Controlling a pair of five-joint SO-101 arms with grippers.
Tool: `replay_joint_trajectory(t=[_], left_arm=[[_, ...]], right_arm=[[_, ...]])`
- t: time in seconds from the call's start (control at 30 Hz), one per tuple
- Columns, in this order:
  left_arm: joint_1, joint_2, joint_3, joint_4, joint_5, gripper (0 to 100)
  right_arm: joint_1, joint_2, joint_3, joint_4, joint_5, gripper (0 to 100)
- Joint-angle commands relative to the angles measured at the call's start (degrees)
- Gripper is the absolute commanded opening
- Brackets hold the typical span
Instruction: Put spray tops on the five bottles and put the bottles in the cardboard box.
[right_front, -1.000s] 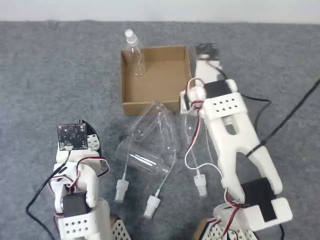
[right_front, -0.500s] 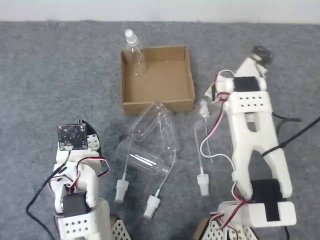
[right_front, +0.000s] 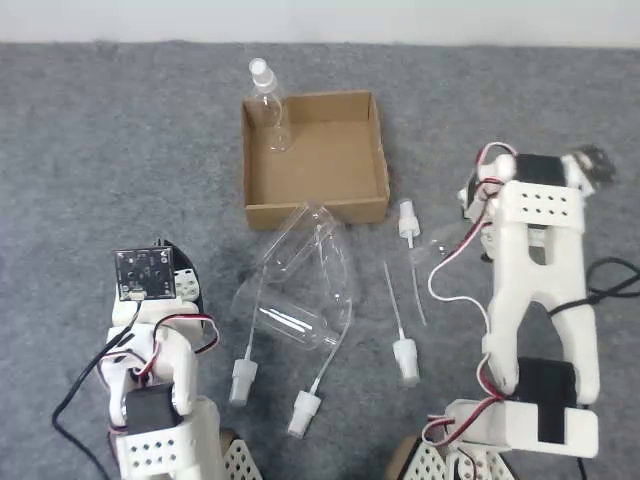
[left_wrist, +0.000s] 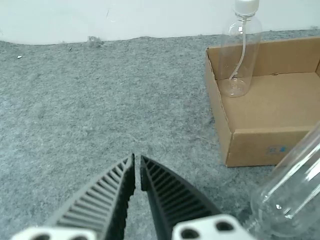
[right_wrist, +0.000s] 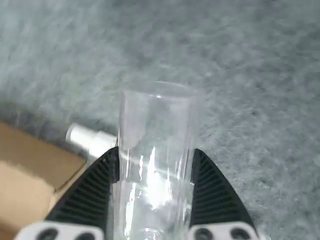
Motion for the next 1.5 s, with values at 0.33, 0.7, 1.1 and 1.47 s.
replay_joint_trajectory(t=[0.33,0.7,1.1,1.47], left_arm=[[-0.4,-1.2,-0.1,-0.2,-0.5,1],[-0.4,-1.2,-0.1,-0.2,-0.5,1],[-0.4,-1.2,0.0,-0.2,-0.5,1],[-0.4,-1.2,0.0,-0.2,-0.5,1]], right_arm=[[8.5,-3.2,6.7,-1.0,-5.1,2.8],[7.8,-3.2,18.7,-15.8,-4.9,21.2],[7.7,-3.6,20.7,-17.6,-6.6,21.4],[7.3,-3.8,9.1,-6.2,-6.6,21.4]])
